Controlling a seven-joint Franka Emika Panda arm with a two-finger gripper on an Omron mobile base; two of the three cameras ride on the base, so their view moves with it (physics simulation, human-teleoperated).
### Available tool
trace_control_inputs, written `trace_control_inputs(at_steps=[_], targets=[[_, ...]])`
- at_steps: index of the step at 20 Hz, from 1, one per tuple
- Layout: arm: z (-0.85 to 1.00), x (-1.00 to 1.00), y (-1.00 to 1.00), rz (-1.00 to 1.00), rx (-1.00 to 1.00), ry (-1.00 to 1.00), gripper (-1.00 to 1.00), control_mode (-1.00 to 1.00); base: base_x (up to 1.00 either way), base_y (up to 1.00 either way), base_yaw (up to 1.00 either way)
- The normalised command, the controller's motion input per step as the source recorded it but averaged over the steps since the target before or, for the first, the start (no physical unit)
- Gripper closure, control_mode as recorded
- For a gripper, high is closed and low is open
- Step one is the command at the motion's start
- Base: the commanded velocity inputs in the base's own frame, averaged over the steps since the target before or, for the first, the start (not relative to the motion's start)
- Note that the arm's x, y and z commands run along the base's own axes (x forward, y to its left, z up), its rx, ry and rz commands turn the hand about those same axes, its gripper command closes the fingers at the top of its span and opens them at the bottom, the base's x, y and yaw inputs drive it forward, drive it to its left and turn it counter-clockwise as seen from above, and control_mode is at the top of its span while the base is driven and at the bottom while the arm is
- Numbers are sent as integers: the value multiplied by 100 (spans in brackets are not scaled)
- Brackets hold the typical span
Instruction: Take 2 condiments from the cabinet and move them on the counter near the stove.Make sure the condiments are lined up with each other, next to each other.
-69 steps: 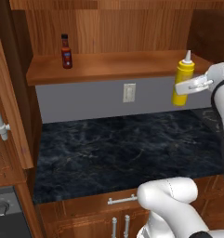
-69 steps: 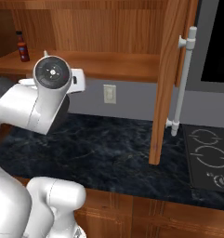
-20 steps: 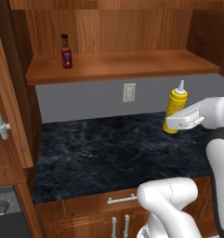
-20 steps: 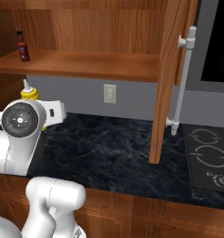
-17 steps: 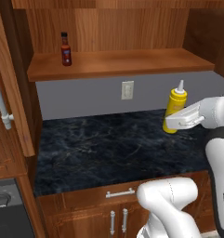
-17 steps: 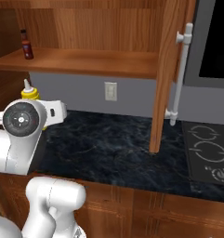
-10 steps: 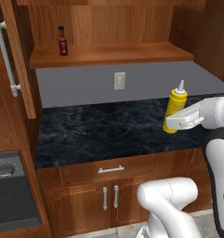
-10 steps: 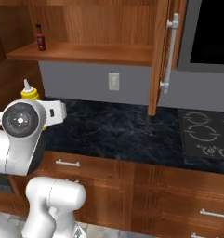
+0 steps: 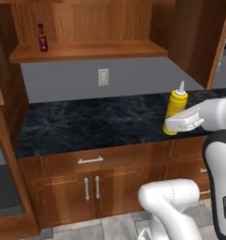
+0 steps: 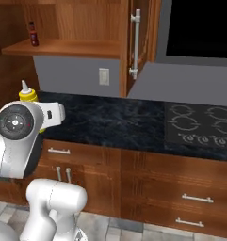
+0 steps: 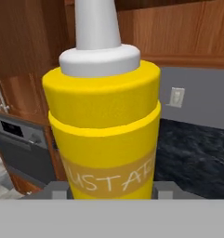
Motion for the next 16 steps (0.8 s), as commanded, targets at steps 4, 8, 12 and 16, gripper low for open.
trace_control_inputs(at_steps=[4,8,12,16], targets=[[0,0,0,0,0,0,100,100,0,-100,0],[0,0,0,0,0,0,100,100,-2,-100,0],[0,0,0,0,0,0,100,100,-16,-100,0],[0,0,0,0,0,0,100,100,-6,-99,0]])
